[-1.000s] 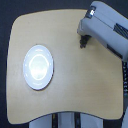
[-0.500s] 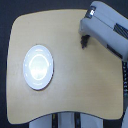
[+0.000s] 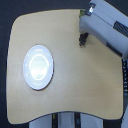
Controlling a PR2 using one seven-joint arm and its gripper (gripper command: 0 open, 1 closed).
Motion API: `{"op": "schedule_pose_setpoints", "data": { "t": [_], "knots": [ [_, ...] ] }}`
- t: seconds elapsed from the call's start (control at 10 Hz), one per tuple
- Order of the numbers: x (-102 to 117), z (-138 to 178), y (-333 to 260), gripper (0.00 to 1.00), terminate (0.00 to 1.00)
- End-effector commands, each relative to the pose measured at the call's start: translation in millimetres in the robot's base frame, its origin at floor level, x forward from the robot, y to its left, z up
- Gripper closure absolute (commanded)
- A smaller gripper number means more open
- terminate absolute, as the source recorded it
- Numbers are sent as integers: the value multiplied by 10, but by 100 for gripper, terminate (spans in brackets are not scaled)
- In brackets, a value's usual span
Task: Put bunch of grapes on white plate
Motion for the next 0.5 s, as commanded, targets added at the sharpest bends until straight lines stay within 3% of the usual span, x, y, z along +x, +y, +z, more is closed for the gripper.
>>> {"op": "schedule_pose_setpoints", "data": {
  "t": [0.0, 0.4],
  "knots": [
    [68, 763, 249, 100, 0],
    [22, 1382, 461, 100, 0]
  ]
}}
